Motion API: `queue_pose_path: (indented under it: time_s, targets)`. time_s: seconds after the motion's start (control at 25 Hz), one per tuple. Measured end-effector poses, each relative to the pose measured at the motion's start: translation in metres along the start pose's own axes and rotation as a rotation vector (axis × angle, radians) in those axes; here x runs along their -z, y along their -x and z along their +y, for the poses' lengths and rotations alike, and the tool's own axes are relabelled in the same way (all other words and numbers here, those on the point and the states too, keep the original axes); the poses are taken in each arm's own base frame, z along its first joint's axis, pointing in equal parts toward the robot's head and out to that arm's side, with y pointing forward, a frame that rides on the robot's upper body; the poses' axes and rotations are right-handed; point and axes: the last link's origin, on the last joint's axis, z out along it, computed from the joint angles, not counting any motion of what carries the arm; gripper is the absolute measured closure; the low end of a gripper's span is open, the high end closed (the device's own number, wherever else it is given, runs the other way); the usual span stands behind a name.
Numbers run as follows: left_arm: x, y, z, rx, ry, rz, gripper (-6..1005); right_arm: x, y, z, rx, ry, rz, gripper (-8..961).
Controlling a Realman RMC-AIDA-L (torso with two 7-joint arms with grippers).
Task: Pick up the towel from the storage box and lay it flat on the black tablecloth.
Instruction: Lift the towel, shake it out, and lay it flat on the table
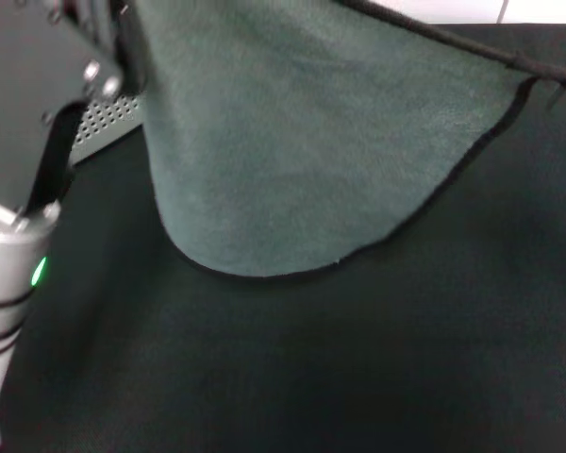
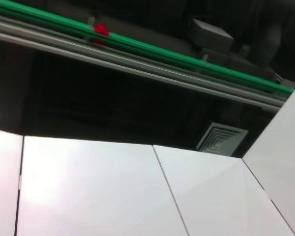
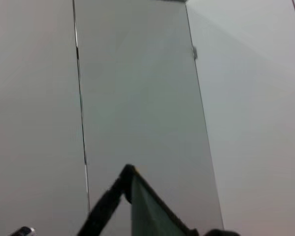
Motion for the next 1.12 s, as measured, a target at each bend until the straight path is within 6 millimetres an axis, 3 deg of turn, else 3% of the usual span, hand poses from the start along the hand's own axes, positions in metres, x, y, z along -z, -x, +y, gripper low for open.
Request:
queue_pose_path:
  time_s: [0.44,0.88,1.12]
  targets:
    - [0.036,-0.031,0.002,0.265,0.09,0.032,995,0.005,0.027,0.027,0.028,0.052,0.116,948]
    - [0.071,-0.061,0.035,0.429,0.227,0.024,995,0.016,0.039,0.06,0.026,0.208,0.17,946]
    - [0.083,-0.063,0.041,0.557,0.265,-0.018,995,0.024,0.041,0.07,-0.01,0.264,0.169,945]
